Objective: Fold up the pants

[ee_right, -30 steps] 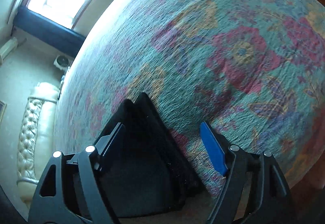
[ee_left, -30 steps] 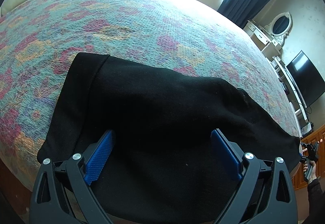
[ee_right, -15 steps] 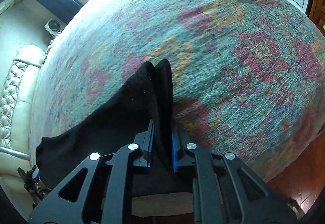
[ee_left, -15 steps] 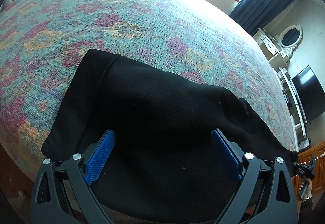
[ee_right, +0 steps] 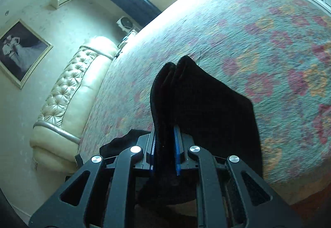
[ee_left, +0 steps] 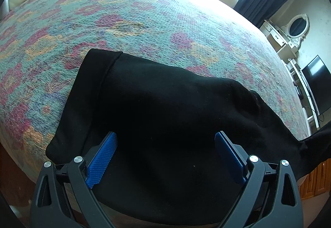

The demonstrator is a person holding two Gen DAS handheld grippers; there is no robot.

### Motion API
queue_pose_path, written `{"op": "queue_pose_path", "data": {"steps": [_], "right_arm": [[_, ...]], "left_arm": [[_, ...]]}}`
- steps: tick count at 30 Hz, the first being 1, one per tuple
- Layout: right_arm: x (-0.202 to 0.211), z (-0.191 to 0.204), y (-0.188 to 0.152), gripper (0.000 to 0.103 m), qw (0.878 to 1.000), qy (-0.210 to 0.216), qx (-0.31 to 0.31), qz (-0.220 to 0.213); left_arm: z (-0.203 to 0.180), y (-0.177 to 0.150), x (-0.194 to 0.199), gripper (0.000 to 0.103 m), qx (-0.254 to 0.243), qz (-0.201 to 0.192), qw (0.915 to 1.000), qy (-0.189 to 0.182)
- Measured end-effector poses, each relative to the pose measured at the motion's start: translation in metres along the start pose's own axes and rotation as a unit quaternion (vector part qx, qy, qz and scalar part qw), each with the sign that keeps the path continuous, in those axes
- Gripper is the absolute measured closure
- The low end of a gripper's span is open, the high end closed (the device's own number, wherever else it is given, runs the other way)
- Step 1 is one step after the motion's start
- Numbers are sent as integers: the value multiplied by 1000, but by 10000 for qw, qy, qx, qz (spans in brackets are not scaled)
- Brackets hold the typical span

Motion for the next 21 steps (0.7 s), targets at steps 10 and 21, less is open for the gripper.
{"op": "queue_pose_path", "data": {"steps": [10,21], "right_arm": [[-130,75,-86,90,9949,-230,549,809],[-208,68,-158,88,9821,-1040,938,1262]], "left_arm": [[4,0,4,9,238,-14,9996,-182],[1,0,3,9,114,-2,9999,-115]]}}
Point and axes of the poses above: each gripper's, at about its wrist camera, not at the fingertips, and x roughly against the way its jaws point, z to its left, y to its top, the point moved 6 cm from there along -x, roughly the way its jaws point, and after that the axes turned 11 degrees about -x, right-handed, at the moved point
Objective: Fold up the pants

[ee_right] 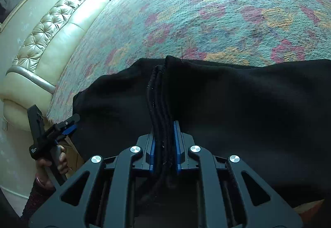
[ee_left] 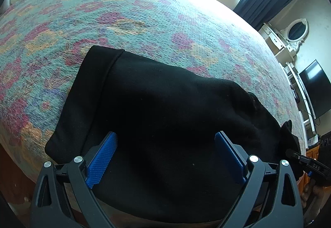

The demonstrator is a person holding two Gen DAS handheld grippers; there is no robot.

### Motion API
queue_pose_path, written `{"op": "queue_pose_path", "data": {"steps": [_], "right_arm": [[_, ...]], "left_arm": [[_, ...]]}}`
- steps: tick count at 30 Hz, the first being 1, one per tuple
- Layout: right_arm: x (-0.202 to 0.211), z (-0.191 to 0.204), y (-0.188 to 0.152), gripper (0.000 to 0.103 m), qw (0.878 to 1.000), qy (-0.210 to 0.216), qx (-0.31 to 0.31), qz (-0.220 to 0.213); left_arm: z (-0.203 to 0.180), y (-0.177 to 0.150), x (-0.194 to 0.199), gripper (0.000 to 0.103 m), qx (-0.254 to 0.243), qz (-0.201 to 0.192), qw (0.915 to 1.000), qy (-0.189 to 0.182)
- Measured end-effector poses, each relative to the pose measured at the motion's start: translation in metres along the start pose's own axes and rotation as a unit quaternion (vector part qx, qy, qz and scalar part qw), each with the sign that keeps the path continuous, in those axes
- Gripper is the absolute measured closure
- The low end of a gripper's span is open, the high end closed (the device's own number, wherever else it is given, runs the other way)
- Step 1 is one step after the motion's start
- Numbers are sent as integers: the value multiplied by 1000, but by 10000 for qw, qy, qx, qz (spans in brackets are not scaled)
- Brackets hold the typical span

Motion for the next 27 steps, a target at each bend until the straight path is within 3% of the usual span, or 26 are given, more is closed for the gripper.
{"op": "queue_pose_path", "data": {"steps": [3,6,8,10,14,17,20,24,27], "right_arm": [[-17,3,-10,76,9998,-83,36,161],[-23,7,-16,64,9997,70,-4,239],[-24,11,-19,47,9993,246,-14,293],[-24,13,-21,41,9983,396,-17,419],[-7,15,-20,39,9940,927,-187,555],[35,2,-10,39,9926,1174,-170,254],[88,-40,10,35,9937,1044,-291,-296],[136,-142,23,32,9862,509,-1268,-937],[131,-201,6,32,9705,796,-2158,-722]], "left_arm": [[-1,0,0,9,-11,-7,10000,-10],[0,1,-1,9,-17,-4,10000,-18],[1,-1,-1,9,-33,-3,10000,-18],[1,-2,-2,9,-74,5,10000,-3],[0,-2,-1,9,-116,5,9999,-4],[1,-2,-1,9,-39,-15,10000,-70],[2,-1,-1,9,29,-26,9999,-93],[1,-1,-3,9,-32,-8,10000,-27],[-1,-2,-4,9,-130,4,9999,21]]}}
Point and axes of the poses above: each gripper's, at about its wrist camera, not at the fingertips, and x roughly against the way its jaws point, z to its left, y to its top, the point moved 6 cm from there along -x, roughly the way its jaws point, and after that the axes turned 11 degrees about -x, right-handed, at the moved point
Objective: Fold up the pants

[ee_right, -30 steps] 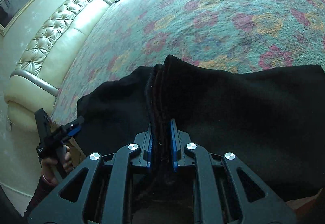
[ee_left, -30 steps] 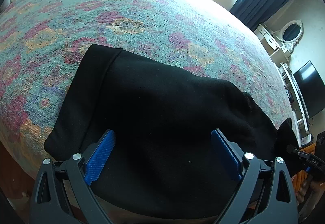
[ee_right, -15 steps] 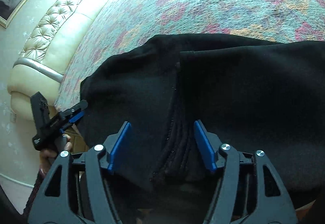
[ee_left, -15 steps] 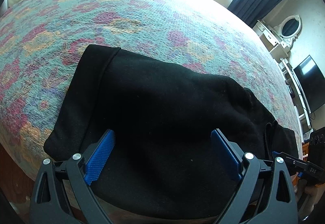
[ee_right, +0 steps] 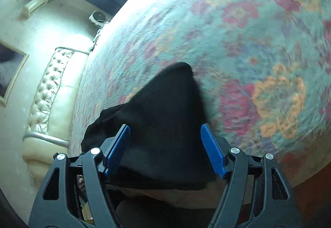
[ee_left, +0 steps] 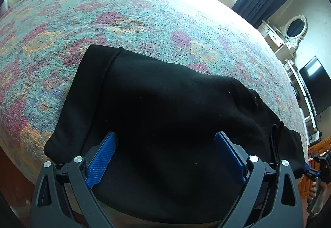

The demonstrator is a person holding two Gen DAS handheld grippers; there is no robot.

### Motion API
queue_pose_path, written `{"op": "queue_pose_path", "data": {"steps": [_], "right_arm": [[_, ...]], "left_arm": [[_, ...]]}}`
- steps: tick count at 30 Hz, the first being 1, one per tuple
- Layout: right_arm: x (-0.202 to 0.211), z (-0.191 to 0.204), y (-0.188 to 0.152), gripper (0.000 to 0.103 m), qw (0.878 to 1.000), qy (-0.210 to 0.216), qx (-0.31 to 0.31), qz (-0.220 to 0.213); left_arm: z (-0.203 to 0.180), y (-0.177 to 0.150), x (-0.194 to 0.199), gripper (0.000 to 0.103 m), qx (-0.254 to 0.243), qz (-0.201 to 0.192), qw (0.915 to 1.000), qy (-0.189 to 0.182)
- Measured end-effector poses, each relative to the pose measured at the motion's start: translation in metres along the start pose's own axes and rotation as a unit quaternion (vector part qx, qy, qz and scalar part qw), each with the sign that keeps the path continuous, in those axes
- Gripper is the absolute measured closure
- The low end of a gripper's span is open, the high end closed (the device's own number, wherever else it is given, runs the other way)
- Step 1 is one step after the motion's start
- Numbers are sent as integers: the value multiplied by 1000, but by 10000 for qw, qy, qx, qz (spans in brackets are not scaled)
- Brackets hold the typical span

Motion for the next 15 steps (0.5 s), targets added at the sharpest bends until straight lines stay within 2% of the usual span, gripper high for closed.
{"op": "queue_pose_path", "data": {"steps": [2,3,5,6,8,10,12,15], "right_arm": [[-11,-20,-8,32,9983,290,-386,340],[-16,-26,-13,33,9978,282,-401,436],[-23,-27,-20,62,9988,-12,90,478],[-25,-27,-24,64,9973,-278,503,453],[-24,-30,-26,65,9967,-202,678,409],[-21,-34,-22,62,9982,14,361,476],[-13,-29,-17,58,9986,-57,321,425],[14,-4,-8,58,9948,-402,881,-303]], "left_arm": [[-1,-1,0,9,-73,2,10000,26],[-2,-1,0,9,-103,4,9999,40],[-2,-2,-1,9,-168,10,9998,69],[-2,-2,-2,9,-204,15,9998,83],[-3,-3,-2,9,-263,20,9996,114],[-4,-4,-3,9,-316,30,9994,149],[-4,-4,-4,9,-360,38,9992,171],[-4,-3,-5,9,-338,25,9993,164]]}}
Point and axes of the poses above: each gripper's, at about its wrist camera, not at the fingertips, and x roughly against the way its jaws point, z to its left, y to its top, the point moved 6 cm from there along -x, roughly the way its jaws point, and after that the axes turned 11 degrees about -x, right-handed, at the moved point
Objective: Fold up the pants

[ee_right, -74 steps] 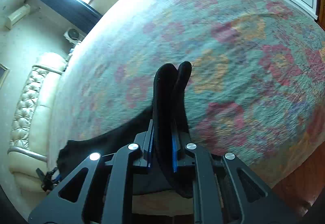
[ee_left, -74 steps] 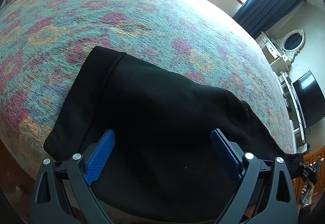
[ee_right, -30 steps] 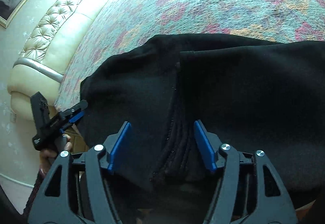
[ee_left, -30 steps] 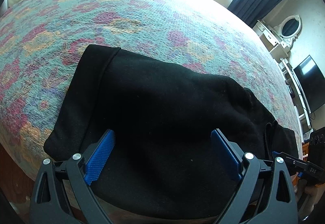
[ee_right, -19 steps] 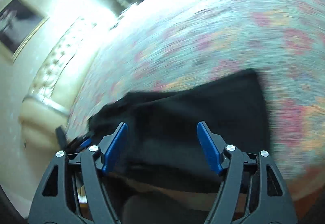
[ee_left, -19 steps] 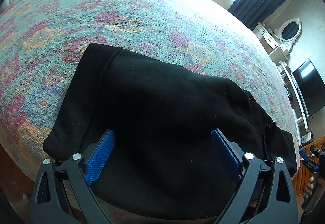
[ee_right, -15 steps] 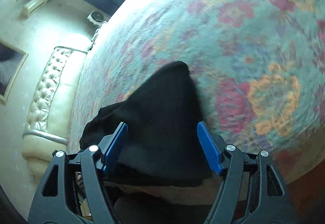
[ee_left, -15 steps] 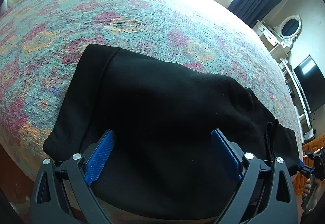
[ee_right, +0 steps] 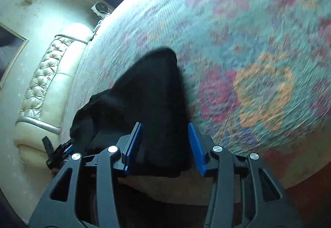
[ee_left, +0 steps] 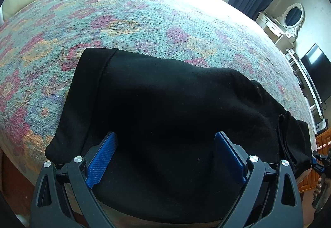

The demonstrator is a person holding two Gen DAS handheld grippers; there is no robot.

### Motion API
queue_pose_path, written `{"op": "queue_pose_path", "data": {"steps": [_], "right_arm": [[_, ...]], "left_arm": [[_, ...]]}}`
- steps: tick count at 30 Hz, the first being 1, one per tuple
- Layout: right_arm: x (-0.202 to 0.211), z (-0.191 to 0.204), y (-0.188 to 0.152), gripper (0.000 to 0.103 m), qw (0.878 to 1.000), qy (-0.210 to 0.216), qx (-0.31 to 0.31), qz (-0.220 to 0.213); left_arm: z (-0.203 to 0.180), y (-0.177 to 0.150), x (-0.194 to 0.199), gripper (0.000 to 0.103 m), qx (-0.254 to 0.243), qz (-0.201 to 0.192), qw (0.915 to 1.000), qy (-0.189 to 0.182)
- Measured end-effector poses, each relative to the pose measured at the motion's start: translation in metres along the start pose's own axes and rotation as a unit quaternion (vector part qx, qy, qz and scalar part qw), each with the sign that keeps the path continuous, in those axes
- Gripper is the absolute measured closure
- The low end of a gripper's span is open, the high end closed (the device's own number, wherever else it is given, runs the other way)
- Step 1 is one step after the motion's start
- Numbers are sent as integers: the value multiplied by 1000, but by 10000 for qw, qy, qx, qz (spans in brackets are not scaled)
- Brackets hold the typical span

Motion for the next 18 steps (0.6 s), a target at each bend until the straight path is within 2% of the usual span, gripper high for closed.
{"op": "queue_pose_path", "data": {"steps": [2,6,9,11,13,18], "right_arm": [[7,21,0,58,9993,326,146,-84],[-31,58,-20,58,9890,1326,-113,649],[-60,73,-39,58,9749,1772,-305,1310],[-77,77,-52,58,9679,1772,-358,1749],[-94,74,-65,64,9694,1449,-283,1959],[-87,77,-66,61,9706,1407,-252,1936]], "left_arm": [[1,1,0,9,55,-17,10000,-22],[4,2,1,9,155,-55,9998,-106],[6,3,3,9,213,-73,9996,-177],[7,3,2,9,248,-82,9995,-197],[7,3,1,9,236,-77,9995,-173],[10,5,8,9,289,-155,9992,-230]]}}
Point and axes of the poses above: each gripper's, at about its wrist camera, not at the fingertips, and x roughly against the way its jaws point, z to its left, y to its top, the point moved 6 cm from there along -x, roughly the way its jaws point, and after that the axes turned 11 degrees about -x, right-handed, at the moved point
